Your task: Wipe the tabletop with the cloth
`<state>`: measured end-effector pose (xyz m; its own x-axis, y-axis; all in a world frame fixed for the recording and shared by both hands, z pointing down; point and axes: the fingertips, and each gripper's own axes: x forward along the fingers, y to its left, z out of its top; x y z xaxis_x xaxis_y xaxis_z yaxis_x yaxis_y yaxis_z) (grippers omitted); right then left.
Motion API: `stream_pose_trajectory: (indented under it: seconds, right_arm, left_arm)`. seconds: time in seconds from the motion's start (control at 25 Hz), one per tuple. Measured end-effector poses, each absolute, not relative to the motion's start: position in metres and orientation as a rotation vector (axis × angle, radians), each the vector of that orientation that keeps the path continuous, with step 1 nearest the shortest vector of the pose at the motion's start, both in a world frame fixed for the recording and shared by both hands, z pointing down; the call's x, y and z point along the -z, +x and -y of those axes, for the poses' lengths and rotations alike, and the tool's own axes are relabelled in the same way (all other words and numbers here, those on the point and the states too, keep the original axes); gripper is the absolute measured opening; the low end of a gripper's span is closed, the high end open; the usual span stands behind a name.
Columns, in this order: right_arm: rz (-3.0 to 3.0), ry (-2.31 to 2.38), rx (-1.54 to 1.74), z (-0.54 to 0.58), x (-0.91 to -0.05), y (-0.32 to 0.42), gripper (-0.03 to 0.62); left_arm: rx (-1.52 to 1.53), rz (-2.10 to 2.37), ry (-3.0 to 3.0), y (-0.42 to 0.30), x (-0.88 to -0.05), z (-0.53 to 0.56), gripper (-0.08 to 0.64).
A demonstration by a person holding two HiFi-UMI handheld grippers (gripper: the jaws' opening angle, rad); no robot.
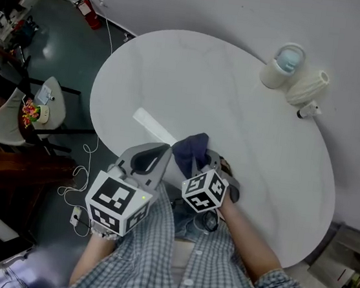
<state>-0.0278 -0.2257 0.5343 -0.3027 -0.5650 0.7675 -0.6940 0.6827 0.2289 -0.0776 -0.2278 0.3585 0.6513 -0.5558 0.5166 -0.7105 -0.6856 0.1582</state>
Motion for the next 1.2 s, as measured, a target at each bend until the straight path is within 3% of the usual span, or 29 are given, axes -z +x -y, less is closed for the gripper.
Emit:
stream_pose_trajectory:
  seconds: [0.52,1.2]
  right_arm:
    - [2.034,0.977,-0.159,0.250,-0.533,-0.045,0.031]
    - [1.840,1.428,-0.359,0.263,-0.529,0.070,0.032]
  left_arm:
    - [-0.629,0.921,2.601,-0.069,-0.354,0.242,0.003]
    - [-0.640,0.822,2.643,-0.061,-0.356,0.231,0.003]
